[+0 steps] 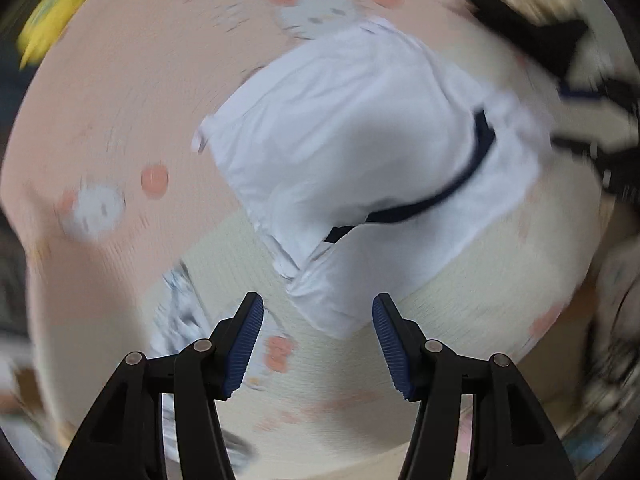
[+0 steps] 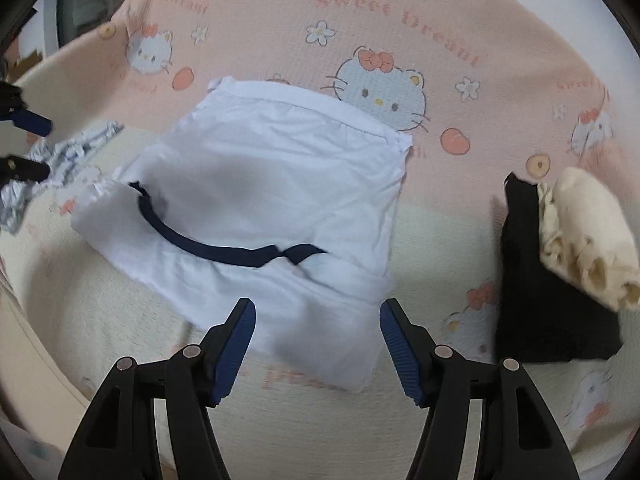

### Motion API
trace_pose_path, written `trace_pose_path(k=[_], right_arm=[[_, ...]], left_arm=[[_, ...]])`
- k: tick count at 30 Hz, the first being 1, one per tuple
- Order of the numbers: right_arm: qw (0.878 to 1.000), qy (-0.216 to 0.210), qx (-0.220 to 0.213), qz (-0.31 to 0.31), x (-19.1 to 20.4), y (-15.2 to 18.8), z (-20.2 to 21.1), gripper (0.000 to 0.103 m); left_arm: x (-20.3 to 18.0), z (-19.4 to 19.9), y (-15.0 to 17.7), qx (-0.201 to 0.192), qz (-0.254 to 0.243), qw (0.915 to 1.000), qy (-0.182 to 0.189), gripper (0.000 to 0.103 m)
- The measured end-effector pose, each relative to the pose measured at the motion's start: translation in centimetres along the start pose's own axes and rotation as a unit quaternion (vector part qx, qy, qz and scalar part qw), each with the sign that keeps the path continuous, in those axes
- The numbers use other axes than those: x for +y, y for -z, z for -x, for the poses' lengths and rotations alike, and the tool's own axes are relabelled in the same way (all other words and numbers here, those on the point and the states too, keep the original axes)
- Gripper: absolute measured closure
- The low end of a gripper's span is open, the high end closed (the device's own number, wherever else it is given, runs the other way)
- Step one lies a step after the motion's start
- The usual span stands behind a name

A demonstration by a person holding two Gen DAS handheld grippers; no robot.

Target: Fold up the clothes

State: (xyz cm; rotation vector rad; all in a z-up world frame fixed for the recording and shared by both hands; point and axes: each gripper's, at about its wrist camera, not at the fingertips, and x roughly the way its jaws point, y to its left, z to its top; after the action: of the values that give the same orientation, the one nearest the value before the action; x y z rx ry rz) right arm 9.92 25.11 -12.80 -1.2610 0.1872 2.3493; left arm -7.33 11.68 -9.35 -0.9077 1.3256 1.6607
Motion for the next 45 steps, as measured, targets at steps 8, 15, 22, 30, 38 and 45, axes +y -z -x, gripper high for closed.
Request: trace_pose_path(k=[8, 15, 22, 30, 38, 45], right_arm=[[0.996, 0.021, 0.002, 0.091, 3.4, 0.9, -1.4, 0.039], [0.981, 0.054, 0.034, 0.182, 5.0, 1.7, -2.4, 0.039], [0.946, 0.085, 0.085, 0.302, 7.3, 2.1, -2.7, 0.039], [0.858, 0.193, 0.024, 0.476, 9.6, 5.4, -3.5, 0.039], [0.879, 0.185, 0.045, 0.437, 9.2, 5.2, -5.3, 0.039], [0.841, 0.259, 0.036, 0.475, 9.6, 8.3, -7.1, 0.039]], left_arm=[[-2.6, -0.2, -0.1, 0.005, -0.07, 0.9975, 0.003, 0.049], [-6.4, -3.5, 1.9, -0.025, -0.111, 0.9933, -0.02, 0.049], [-8.6, -6.1, 3.4, -0.047, -0.234, 0.9621, -0.132, 0.036], [-10.0, -8.0, 3.7, -0.072, -0.233, 0.9515, -0.188, 0.035], [-11.6, -9.6, 5.5, -0.064, -0.242, 0.9506, -0.184, 0.035], [-13.0, -10.5, 5.8, -0.069, -0.238, 0.9344, -0.256, 0.028]])
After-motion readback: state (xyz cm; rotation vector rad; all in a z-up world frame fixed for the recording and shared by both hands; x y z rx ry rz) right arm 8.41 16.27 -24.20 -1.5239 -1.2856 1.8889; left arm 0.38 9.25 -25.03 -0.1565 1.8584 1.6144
